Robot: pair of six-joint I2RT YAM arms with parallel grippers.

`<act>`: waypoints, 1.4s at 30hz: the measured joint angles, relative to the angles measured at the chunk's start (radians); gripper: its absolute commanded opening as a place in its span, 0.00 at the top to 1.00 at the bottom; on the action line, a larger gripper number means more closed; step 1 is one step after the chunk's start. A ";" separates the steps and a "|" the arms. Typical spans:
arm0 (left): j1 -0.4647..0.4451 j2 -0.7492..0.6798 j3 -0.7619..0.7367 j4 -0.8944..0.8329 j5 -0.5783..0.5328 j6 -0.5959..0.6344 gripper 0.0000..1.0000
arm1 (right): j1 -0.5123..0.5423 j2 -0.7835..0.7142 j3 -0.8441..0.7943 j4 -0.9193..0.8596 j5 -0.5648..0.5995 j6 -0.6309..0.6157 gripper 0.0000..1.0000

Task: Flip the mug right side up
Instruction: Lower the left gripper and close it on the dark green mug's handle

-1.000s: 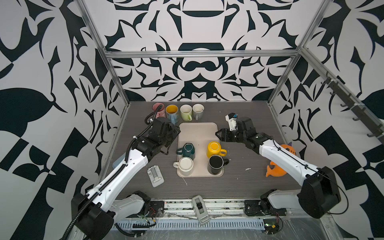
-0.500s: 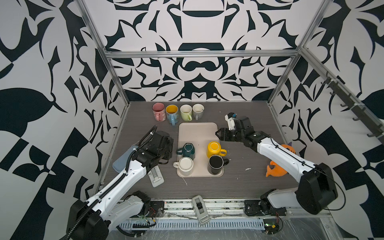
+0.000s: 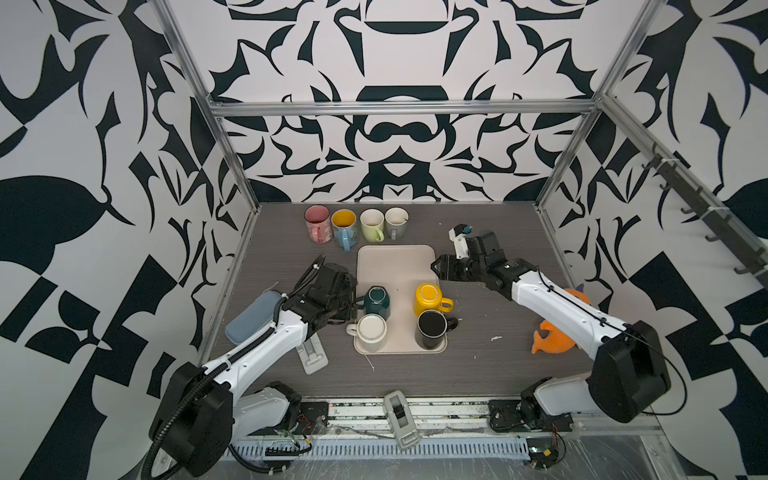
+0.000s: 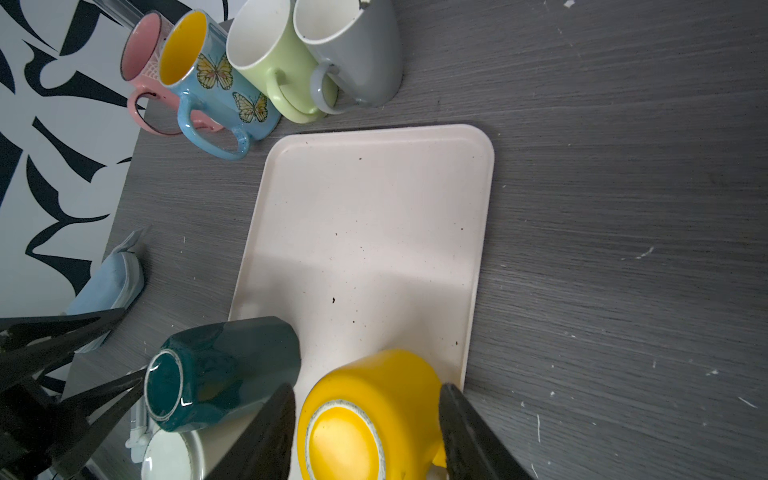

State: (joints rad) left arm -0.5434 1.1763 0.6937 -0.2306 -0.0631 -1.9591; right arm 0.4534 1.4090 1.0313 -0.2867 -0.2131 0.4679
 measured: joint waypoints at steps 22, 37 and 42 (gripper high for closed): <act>0.013 0.164 0.000 0.086 0.038 -0.036 0.36 | 0.000 0.031 0.002 -0.001 0.007 0.000 0.42; 0.034 0.221 0.013 0.131 0.050 -0.027 0.51 | 0.000 0.051 0.010 -0.001 0.013 0.000 0.42; 0.036 0.245 0.018 0.152 0.060 -0.023 0.55 | 0.000 0.059 0.016 -0.001 0.016 0.000 0.43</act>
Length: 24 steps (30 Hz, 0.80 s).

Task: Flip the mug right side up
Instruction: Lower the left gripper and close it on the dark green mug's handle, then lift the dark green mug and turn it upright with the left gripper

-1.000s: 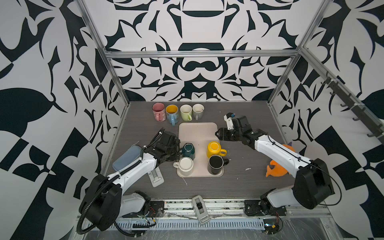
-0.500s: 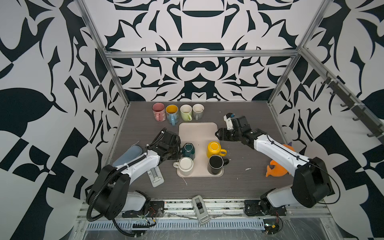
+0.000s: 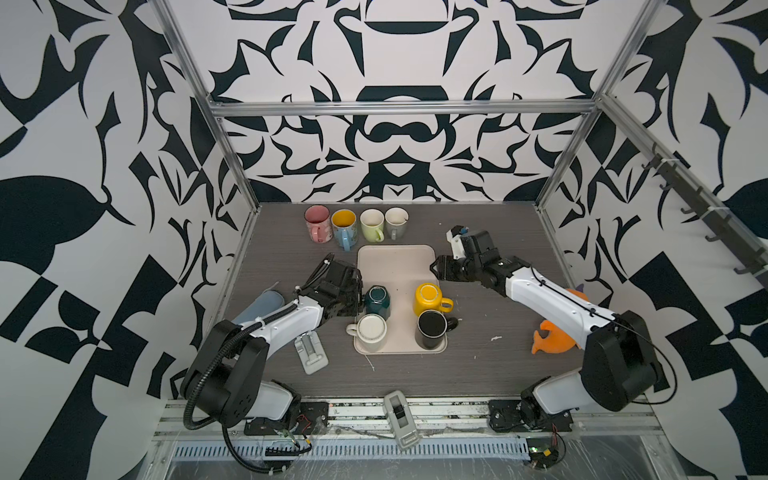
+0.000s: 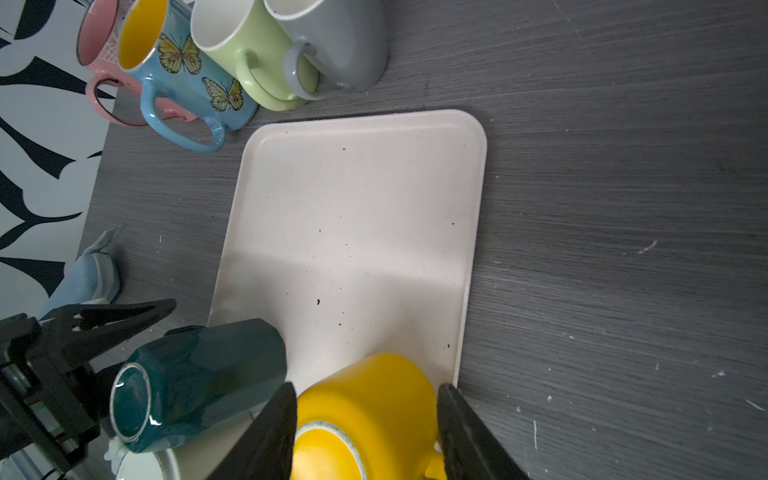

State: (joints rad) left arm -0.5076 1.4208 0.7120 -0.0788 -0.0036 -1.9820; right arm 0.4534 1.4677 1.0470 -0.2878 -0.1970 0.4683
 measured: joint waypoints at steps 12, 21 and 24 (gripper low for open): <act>0.005 0.063 0.015 0.084 0.028 -0.008 0.69 | 0.000 0.009 0.001 0.000 0.002 0.000 0.43; 0.008 0.105 0.025 0.201 0.055 -0.039 1.00 | 0.000 0.026 0.007 -0.001 0.007 0.000 0.43; 0.008 0.113 0.034 0.249 0.054 -0.042 1.00 | 0.000 0.026 0.007 -0.001 0.008 0.000 0.43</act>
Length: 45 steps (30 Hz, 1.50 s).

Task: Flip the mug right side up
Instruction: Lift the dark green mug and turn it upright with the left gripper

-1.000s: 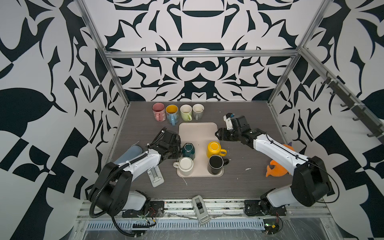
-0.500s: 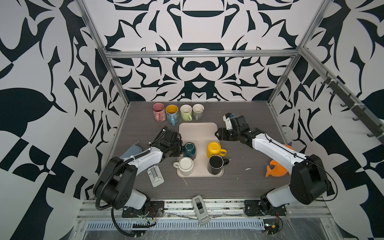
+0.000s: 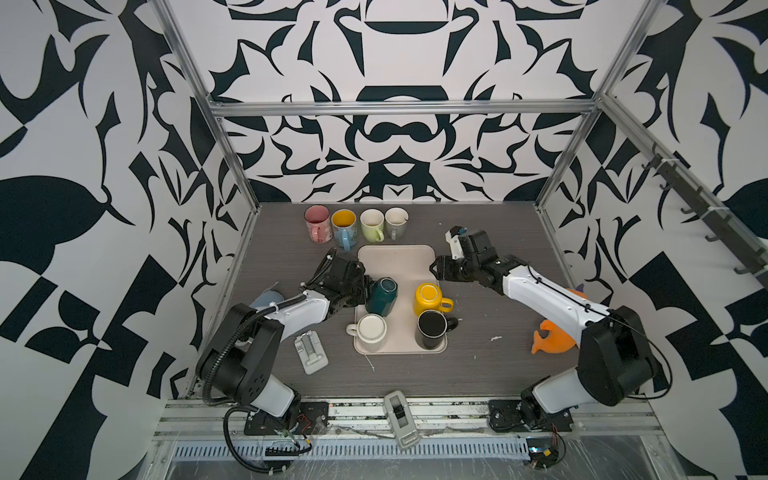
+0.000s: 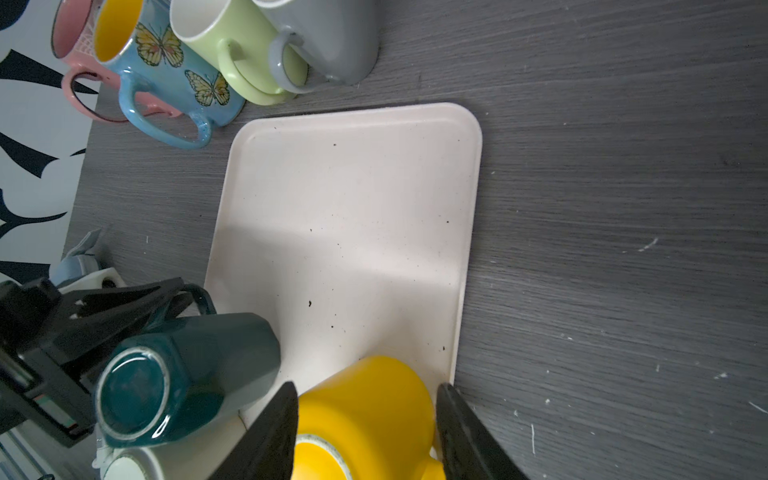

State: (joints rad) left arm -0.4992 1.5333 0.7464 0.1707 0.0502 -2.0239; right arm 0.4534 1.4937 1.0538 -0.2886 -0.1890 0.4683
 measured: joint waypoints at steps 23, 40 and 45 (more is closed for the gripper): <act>0.013 0.031 0.161 0.095 0.047 0.340 1.00 | 0.000 0.000 0.005 -0.010 0.003 0.000 0.44; -0.076 -0.164 0.354 -0.230 -0.031 1.170 1.00 | 0.000 -0.001 0.055 -0.040 -0.015 -0.003 0.44; -0.133 -0.248 0.341 -0.263 -0.104 1.361 1.00 | 0.000 -0.005 0.061 -0.045 -0.029 -0.004 0.46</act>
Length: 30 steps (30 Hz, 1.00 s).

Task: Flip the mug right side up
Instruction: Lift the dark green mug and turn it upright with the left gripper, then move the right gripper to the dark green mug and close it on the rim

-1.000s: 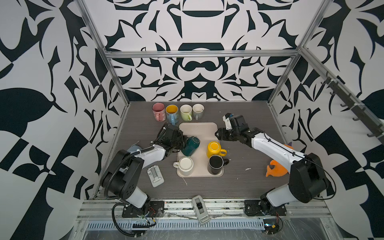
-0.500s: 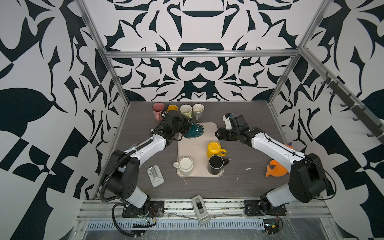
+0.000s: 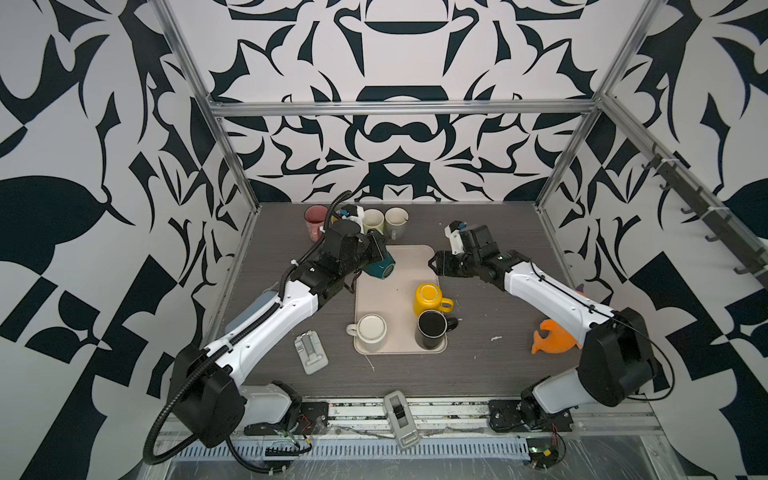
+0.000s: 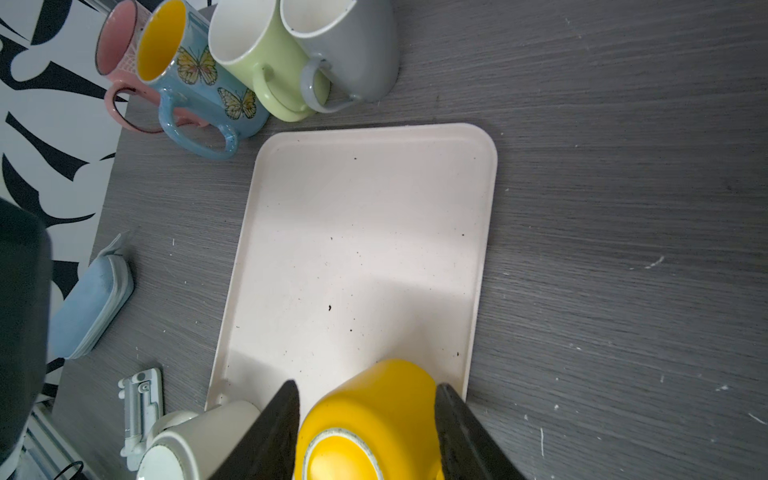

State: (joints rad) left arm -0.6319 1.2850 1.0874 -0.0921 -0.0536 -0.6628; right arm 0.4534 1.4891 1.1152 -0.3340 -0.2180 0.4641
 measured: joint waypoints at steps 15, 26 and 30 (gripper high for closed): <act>-0.238 -0.101 -0.106 0.069 -0.395 0.695 1.00 | 0.000 -0.084 0.077 -0.022 -0.006 -0.028 0.48; -0.278 -0.137 -0.293 0.273 -0.384 1.055 1.00 | 0.000 -0.133 0.175 -0.063 -0.067 -0.107 0.48; -0.278 -0.168 -0.338 0.351 -0.317 1.141 1.00 | 0.000 -0.134 0.199 -0.063 -0.147 -0.123 0.48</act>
State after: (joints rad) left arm -0.9100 1.1172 0.7490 0.2592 -0.3706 0.4778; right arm 0.4530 1.3556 1.3140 -0.3965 -0.3649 0.3412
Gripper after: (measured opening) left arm 0.101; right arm 0.523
